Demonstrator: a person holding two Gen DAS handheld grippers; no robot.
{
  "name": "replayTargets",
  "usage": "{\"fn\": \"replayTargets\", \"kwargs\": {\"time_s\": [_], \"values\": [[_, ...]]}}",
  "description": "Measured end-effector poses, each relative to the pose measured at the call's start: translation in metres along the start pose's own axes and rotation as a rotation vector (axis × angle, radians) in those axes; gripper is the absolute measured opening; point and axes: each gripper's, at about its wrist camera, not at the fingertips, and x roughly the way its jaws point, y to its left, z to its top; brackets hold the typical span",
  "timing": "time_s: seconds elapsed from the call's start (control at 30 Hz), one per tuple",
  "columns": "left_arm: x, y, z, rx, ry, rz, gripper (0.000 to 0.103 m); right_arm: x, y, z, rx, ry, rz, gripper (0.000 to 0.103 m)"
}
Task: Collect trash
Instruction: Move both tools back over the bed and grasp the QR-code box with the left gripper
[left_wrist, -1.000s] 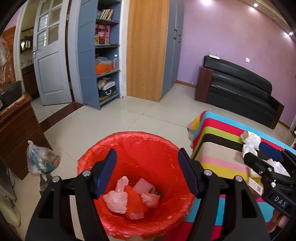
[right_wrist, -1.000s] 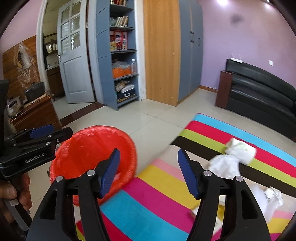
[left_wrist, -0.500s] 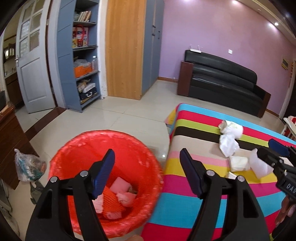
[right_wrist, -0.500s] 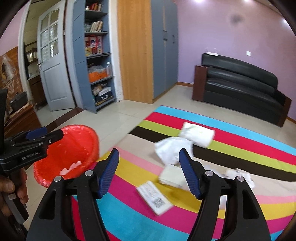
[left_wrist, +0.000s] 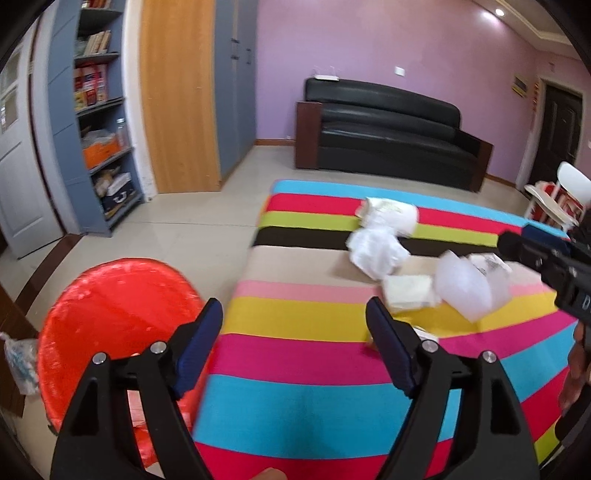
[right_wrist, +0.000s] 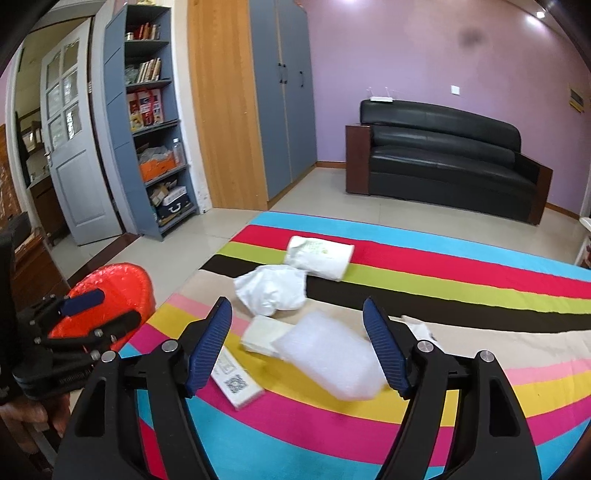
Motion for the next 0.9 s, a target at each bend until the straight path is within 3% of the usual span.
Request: {"fn": "replayTargets", "kwargs": {"time_s": [0.43, 0.9], "values": [[0.031, -0.058, -0.013, 0.137, 0.086, -0.096, 0.086, -0.007, -0.045, -0.006, 0.07, 0.001, -0.061, 0.074], [0.059, -0.085, -0.021, 0.228, 0.178, -0.11, 0.086, -0.011, -0.066, -0.005, 0.116, -0.003, -0.092, 0.078]]}}
